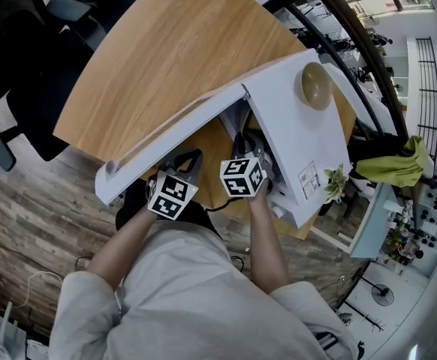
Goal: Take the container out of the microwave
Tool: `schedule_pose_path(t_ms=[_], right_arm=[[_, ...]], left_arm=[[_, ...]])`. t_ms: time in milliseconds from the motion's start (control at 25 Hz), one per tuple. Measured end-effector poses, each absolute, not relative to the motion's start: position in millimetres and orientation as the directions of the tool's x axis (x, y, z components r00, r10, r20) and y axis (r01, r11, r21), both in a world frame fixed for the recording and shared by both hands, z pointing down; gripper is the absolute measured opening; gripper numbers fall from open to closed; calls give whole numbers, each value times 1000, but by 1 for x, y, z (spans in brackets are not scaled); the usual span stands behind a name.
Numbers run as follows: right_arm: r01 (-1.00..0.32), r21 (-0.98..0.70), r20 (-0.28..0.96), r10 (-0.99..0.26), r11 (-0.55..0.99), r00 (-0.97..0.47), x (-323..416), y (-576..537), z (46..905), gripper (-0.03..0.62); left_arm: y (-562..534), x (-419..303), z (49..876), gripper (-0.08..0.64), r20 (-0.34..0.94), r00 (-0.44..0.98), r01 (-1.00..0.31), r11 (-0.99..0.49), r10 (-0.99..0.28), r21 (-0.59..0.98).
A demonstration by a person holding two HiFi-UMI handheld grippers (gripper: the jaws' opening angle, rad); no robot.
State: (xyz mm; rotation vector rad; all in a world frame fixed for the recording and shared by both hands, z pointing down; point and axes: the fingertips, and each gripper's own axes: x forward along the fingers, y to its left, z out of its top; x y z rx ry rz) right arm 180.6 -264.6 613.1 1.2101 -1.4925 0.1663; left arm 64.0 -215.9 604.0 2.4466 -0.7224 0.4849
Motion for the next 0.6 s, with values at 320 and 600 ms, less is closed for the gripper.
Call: schedule_pose_path(t_ms=[320,600], right_arm=[[-728,512,787,-588,455,186,172,-254,608,35],[-730,511,789,-586,455,186,166,-242,606,35]], left_arm=[[-210,63,603,3,468,803,-562,-729,-368,391],[-207,63,604,3,464,812,-545,-743,-353,388]])
